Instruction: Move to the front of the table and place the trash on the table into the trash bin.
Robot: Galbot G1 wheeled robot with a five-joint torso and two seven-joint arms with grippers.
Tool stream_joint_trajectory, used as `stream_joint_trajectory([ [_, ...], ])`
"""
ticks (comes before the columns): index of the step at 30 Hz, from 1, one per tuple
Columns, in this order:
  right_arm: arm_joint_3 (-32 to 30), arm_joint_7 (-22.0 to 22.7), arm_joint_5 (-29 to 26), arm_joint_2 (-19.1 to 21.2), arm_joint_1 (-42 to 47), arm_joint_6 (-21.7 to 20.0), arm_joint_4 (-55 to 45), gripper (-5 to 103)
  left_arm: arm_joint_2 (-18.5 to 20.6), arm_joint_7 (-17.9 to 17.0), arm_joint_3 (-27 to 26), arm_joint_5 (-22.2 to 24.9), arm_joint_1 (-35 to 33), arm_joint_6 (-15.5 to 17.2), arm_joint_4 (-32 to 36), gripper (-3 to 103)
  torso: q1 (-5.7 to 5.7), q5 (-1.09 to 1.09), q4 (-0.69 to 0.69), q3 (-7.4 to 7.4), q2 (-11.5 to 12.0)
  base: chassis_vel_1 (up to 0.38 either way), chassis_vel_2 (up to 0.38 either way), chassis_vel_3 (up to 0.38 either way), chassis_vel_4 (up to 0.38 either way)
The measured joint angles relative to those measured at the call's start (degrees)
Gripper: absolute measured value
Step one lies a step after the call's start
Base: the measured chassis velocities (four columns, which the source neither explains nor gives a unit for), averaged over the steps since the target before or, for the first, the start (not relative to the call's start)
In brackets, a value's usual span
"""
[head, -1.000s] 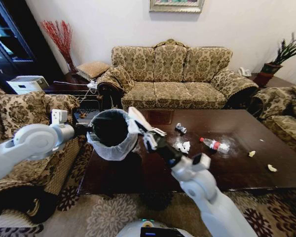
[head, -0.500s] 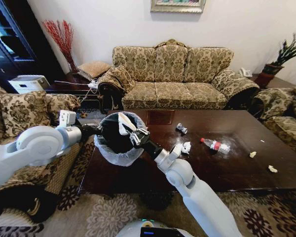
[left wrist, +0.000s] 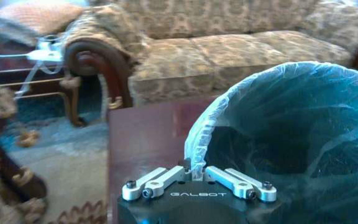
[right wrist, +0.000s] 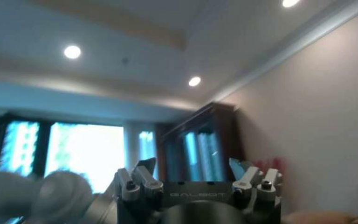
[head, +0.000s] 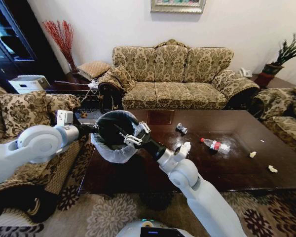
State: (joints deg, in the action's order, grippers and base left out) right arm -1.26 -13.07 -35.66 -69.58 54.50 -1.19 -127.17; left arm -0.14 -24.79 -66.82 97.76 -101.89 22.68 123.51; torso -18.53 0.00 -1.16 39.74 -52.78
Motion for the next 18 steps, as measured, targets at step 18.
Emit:
stream_joint_trajectory([
  [18,-12.2,4.8,13.4,-6.5,-0.9,4.8,28.3,100,-4.3,5.9,0.2,-14.3,-0.7,-2.6,-24.0,0,-0.01,0.05,0.0,0.0,0.0,0.0,0.0,0.0,0.0],
])
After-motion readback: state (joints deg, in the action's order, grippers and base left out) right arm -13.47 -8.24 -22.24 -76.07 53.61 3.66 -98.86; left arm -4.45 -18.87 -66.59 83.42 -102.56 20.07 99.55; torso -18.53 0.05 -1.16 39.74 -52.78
